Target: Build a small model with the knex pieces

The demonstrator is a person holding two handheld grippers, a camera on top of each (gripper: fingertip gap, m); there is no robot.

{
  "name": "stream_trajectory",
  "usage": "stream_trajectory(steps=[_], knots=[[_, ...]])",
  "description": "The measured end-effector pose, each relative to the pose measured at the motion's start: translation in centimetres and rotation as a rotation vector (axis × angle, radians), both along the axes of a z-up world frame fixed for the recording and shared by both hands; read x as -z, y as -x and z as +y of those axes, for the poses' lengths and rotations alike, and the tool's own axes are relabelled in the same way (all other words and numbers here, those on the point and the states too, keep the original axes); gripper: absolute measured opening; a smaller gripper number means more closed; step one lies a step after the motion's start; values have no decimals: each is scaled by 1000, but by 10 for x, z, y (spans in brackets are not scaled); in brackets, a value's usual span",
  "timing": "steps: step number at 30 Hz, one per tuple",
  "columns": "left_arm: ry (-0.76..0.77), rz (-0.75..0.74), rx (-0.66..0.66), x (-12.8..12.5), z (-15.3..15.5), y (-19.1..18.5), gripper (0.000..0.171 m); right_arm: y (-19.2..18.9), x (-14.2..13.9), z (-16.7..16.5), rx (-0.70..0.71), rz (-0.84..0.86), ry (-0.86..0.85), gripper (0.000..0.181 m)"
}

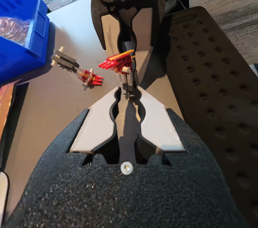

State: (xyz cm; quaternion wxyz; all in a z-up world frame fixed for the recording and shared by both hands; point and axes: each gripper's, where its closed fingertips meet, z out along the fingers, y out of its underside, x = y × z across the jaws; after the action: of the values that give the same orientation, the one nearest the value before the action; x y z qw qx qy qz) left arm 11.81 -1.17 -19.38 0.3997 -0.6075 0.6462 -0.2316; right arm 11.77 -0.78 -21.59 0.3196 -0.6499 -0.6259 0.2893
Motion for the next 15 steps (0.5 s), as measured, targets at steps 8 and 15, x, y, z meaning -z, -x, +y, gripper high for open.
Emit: stream_trajectory(steps=[8, 15], knots=[[-224, 118, -2, 15, 1, 5, 53, 3, -1, 6, 62, 16, 134, 13], [-447, 189, -85, 18, 8, 3, 44, 3, -1, 9, 83, 17, 195, 13]])
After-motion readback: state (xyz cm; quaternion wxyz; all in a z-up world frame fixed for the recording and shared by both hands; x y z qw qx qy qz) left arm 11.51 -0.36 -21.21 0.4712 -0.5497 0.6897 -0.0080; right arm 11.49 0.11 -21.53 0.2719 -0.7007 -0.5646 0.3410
